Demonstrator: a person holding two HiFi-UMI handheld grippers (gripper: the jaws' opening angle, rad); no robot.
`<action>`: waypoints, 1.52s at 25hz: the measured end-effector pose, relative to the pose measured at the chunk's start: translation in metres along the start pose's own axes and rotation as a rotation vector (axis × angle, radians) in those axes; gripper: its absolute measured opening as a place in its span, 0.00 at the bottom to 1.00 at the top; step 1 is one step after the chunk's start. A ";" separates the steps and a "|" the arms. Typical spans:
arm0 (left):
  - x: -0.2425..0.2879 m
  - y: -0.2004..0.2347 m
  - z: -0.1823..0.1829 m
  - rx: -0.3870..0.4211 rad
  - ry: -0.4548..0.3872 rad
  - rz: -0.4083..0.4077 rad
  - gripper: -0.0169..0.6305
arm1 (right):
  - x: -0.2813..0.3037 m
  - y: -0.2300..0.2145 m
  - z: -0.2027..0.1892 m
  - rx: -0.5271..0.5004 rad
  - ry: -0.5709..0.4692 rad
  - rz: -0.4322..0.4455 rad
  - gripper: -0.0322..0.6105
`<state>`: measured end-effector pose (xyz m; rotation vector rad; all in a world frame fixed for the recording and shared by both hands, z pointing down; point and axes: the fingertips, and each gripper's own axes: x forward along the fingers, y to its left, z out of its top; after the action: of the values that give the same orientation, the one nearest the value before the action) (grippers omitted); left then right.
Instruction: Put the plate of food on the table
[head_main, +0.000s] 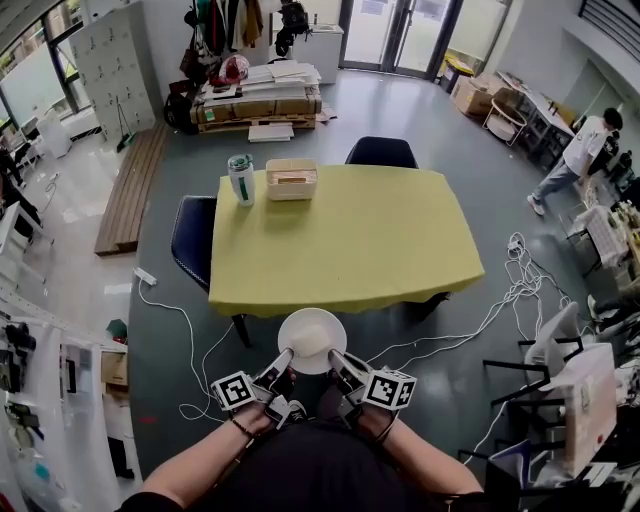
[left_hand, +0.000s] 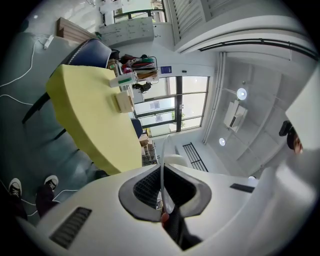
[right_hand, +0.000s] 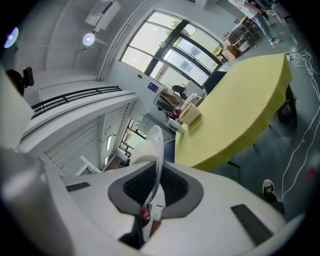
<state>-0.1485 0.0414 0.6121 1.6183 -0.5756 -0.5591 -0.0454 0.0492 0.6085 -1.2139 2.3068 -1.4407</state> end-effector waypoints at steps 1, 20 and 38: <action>0.003 0.001 0.001 -0.016 -0.001 0.002 0.05 | 0.002 -0.003 0.002 0.002 0.002 -0.004 0.10; 0.108 0.024 0.075 0.072 -0.021 0.057 0.05 | 0.072 -0.052 0.104 0.018 0.045 0.025 0.10; 0.233 0.034 0.140 0.033 -0.125 0.074 0.05 | 0.146 -0.113 0.226 0.004 0.151 0.100 0.10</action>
<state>-0.0651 -0.2199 0.6221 1.5940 -0.7377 -0.6012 0.0378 -0.2303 0.6209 -1.0048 2.4219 -1.5493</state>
